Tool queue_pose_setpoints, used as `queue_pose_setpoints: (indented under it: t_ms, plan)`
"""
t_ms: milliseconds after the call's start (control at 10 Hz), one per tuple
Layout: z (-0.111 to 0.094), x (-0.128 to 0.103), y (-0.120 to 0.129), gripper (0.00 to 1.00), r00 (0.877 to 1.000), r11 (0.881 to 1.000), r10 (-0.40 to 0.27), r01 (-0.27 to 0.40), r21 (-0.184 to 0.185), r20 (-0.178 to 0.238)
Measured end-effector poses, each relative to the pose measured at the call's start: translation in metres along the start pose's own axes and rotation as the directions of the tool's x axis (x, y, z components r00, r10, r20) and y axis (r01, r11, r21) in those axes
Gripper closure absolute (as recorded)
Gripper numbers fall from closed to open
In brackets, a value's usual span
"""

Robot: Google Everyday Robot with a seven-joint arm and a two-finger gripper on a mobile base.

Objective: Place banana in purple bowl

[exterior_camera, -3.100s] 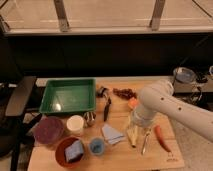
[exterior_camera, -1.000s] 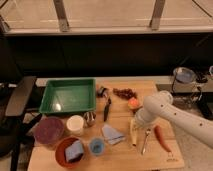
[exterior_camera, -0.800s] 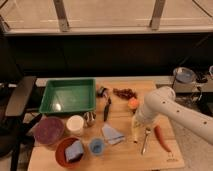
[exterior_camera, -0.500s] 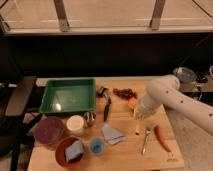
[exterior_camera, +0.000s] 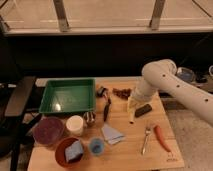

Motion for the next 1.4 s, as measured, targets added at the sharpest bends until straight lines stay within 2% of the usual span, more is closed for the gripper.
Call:
queue_pose_setpoints:
  t_ms: [300,400,500,700,900,1000,1100,1200,1400]
  plan:
    - [0.0,0.0,0.0,1.0,1.0,1.0,-0.002,0.002,0.0,-0.002]
    - [-0.001,-0.001,-0.001,1.0,1.0,1.0,-0.015,0.015,-0.01,-0.011]
    - [-0.006,-0.004,-0.007,1.0,0.998,0.998,-0.055,0.054,-0.024,-0.027]
    - [-0.021,-0.015,-0.031,1.0,0.987,0.988,-0.15,0.147,-0.039,-0.061]
    - [-0.032,-0.033,-0.082,1.0,0.959,0.962,-0.271,0.267,-0.048,-0.084]
    - [-0.033,-0.038,-0.097,1.0,0.948,0.952,-0.306,0.303,-0.051,-0.089]
    - [-0.035,-0.045,-0.117,1.0,0.932,0.936,-0.352,0.349,-0.049,-0.091]
    - [-0.035,-0.051,-0.134,1.0,0.918,0.922,-0.386,0.384,-0.046,-0.089]
    - [-0.03,-0.064,-0.178,1.0,0.883,0.886,-0.464,0.462,-0.052,-0.064]
